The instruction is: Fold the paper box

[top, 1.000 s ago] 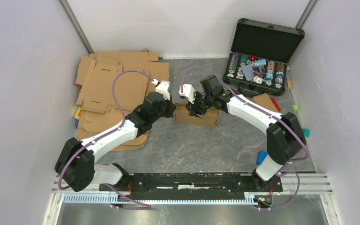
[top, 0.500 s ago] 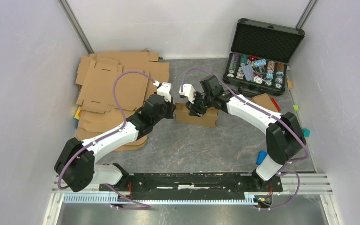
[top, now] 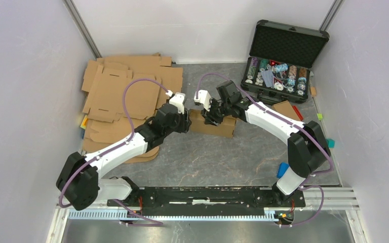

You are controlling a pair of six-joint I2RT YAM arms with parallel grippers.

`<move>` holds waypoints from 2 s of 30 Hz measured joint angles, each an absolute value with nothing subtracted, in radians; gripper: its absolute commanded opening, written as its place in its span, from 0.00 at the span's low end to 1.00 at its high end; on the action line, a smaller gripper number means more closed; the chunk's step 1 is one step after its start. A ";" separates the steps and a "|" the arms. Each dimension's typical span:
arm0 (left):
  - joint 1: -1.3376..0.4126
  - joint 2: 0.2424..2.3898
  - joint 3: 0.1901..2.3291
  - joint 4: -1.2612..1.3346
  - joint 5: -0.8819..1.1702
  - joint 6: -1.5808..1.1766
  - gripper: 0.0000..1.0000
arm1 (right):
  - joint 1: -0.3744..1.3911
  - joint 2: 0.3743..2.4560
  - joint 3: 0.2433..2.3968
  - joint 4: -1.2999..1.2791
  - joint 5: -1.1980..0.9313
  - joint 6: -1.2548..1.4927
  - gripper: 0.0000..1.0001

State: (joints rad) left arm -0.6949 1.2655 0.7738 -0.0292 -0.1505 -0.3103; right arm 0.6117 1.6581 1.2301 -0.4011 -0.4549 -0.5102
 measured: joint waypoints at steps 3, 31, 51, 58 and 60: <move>-0.697 1.261 0.791 -0.097 -0.147 -0.316 0.52 | 0.610 1.658 1.230 -0.401 -0.455 -0.510 0.34; -0.623 1.372 0.976 -0.133 -0.076 -0.318 0.22 | 0.608 1.658 1.230 -0.401 -0.462 -0.513 0.34; -0.624 1.389 0.975 -0.133 -0.072 -0.316 0.02 | 0.607 1.660 1.230 -0.400 -0.467 -0.512 0.48; -0.624 1.363 0.925 -0.080 -0.066 -0.316 0.02 | 0.607 1.663 1.230 -0.396 -0.466 -0.502 0.63; -0.624 1.349 0.898 -0.051 -0.063 -0.316 0.02 | 0.607 1.663 1.230 -0.393 -0.466 -0.501 0.65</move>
